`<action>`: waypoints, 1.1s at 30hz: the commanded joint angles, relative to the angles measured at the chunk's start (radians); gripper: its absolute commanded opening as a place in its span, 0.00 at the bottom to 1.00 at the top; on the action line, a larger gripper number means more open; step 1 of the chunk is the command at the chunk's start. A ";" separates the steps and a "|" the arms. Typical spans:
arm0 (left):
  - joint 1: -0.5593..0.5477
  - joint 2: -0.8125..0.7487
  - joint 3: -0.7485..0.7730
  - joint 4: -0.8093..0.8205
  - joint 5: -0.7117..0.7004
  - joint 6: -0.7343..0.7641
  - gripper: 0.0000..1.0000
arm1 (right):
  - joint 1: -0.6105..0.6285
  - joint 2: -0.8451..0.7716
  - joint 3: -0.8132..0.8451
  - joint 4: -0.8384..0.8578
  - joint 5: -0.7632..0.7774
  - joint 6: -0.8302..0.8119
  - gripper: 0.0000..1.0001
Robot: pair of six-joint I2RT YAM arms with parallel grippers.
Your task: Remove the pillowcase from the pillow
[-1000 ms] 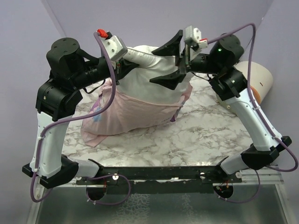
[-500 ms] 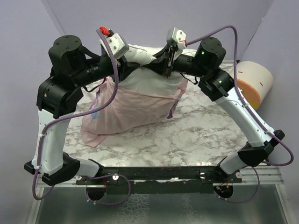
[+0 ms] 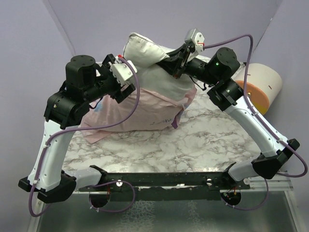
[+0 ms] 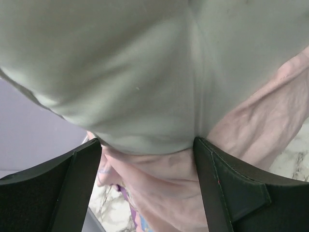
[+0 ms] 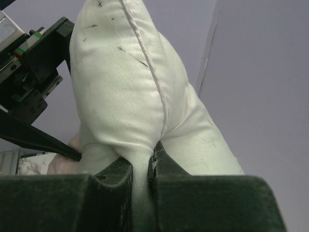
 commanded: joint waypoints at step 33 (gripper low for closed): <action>0.445 0.051 0.148 -0.295 0.586 0.020 0.75 | -0.054 -0.105 -0.010 0.077 0.197 -0.052 0.01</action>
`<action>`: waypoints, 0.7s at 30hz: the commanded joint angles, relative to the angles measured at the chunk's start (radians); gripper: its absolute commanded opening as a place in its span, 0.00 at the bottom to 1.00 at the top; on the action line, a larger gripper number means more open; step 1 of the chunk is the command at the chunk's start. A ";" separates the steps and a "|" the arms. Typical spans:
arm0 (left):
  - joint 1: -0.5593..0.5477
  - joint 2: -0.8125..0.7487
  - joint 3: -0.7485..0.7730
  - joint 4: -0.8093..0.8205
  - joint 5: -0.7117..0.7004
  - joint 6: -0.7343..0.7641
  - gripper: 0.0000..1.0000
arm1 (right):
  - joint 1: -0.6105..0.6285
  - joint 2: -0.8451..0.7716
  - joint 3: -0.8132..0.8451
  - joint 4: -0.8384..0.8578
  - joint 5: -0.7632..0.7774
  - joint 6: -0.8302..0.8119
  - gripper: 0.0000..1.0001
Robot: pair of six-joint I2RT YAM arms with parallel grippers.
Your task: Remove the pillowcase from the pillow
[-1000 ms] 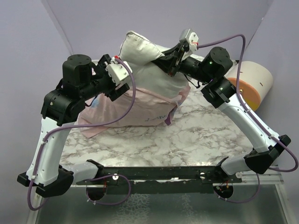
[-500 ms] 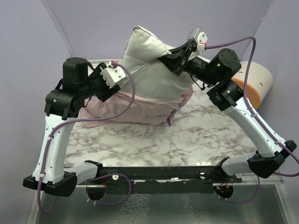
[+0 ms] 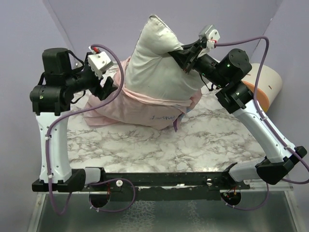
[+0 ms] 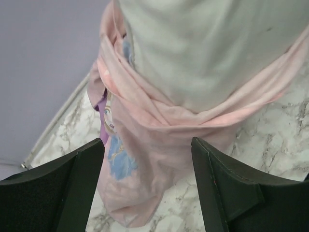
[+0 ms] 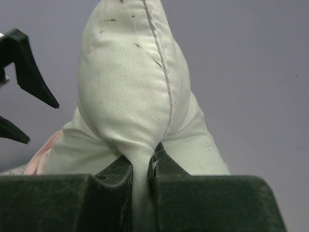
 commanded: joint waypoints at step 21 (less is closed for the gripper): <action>0.235 0.102 -0.185 -0.162 0.298 0.323 0.71 | -0.102 -0.069 -0.024 0.112 -0.266 0.097 0.01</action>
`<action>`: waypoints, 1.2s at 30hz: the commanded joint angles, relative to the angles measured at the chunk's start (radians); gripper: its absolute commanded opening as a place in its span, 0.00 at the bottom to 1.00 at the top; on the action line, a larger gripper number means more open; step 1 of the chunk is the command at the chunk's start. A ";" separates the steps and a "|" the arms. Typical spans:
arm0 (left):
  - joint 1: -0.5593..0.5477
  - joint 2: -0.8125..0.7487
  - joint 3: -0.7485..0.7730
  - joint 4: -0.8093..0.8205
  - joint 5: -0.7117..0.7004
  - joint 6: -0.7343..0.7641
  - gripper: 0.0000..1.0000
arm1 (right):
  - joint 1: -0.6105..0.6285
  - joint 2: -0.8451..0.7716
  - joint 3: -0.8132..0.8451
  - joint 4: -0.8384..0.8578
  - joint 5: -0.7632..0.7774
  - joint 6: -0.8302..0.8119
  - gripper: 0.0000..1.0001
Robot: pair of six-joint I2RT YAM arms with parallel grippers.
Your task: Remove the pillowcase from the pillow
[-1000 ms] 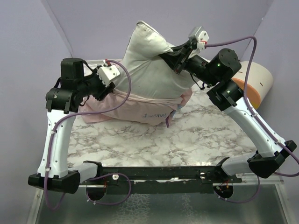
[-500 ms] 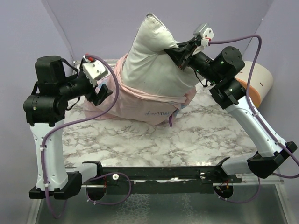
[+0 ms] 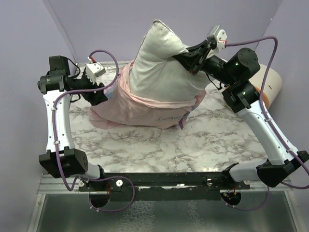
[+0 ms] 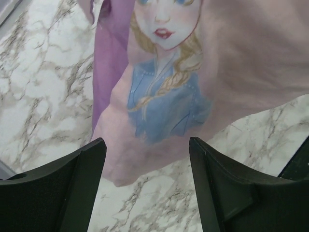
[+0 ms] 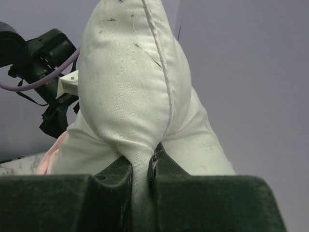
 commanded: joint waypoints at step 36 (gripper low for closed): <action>-0.031 -0.298 -0.659 0.590 -0.256 -0.107 0.00 | -0.177 -0.024 0.009 0.268 0.246 0.290 0.01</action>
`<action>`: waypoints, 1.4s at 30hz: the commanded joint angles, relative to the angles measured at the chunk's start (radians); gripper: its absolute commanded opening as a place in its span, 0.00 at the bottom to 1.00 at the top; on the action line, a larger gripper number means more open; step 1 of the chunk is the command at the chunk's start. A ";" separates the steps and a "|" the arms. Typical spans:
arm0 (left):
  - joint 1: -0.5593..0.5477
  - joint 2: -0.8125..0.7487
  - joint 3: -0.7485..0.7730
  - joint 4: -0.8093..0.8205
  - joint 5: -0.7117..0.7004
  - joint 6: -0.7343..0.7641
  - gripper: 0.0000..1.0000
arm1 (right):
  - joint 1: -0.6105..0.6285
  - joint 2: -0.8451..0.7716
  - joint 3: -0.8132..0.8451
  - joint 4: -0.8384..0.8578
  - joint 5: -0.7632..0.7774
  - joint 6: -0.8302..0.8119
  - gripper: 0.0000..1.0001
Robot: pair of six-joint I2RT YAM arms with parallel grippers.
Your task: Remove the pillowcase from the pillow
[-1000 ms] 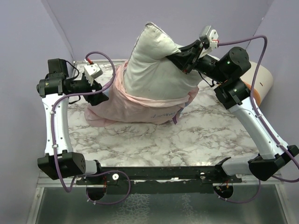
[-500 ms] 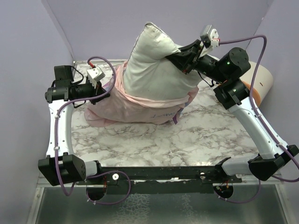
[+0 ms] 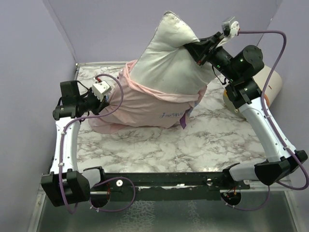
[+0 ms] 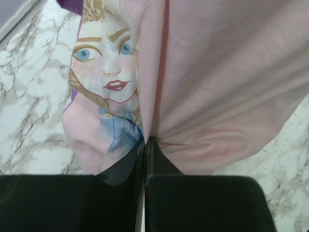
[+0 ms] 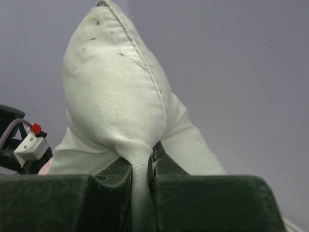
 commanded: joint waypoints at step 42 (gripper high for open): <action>0.009 -0.002 0.458 0.508 0.363 -0.935 0.99 | 0.331 0.305 0.302 0.031 -0.201 0.017 0.01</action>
